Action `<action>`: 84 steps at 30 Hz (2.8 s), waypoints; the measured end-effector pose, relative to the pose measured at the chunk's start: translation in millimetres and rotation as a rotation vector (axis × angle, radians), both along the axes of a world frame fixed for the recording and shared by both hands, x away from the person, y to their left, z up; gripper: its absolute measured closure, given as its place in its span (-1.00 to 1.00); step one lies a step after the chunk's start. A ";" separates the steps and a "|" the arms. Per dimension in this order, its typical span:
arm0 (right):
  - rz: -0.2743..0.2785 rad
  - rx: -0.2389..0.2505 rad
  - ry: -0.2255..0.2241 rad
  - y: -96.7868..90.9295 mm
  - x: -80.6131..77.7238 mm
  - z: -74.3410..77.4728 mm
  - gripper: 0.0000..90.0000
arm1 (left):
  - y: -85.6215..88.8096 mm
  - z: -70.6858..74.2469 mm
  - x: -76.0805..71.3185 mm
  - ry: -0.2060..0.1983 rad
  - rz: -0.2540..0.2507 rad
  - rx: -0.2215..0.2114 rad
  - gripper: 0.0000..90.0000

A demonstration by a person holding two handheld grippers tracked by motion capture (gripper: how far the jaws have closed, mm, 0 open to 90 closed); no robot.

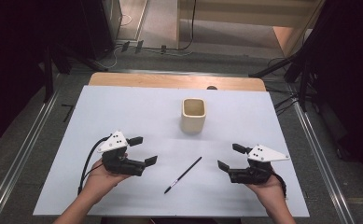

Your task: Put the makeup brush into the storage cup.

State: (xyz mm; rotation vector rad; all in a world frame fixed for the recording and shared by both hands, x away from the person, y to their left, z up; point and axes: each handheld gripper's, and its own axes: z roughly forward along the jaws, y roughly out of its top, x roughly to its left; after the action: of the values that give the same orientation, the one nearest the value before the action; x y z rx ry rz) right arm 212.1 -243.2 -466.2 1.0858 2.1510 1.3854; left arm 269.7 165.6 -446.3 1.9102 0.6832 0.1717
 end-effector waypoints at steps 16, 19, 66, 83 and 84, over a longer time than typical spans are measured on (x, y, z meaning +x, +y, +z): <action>-0.003 -0.003 0.004 -0.2 1.1 -0.7 -0.61 | -19.4 -4.1 1.3 -0.001 -0.013 -0.003 -0.77; -0.002 -0.004 0.000 -0.4 1.2 -0.7 -0.61 | -22.1 -4.6 1.2 -0.002 -0.022 0.006 -0.77; -0.024 -0.027 0.035 -1.4 6.3 -2.5 -0.61 | -100.3 13.8 8.3 0.201 -0.113 0.411 -0.77; -0.025 -0.029 0.067 2.9 18.4 -4.6 -0.61 | -127.7 8.9 7.6 0.359 -0.185 0.657 -0.77; -0.026 -0.032 0.068 2.7 18.6 -4.6 -0.61 | -128.6 8.0 8.0 0.364 -0.192 0.681 -0.77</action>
State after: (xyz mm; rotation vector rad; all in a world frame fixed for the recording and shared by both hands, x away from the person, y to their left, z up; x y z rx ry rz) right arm 230.7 -240.5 -470.8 1.1609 2.1902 1.3164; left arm 277.7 37.1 -438.4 2.6902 0.7306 -0.0836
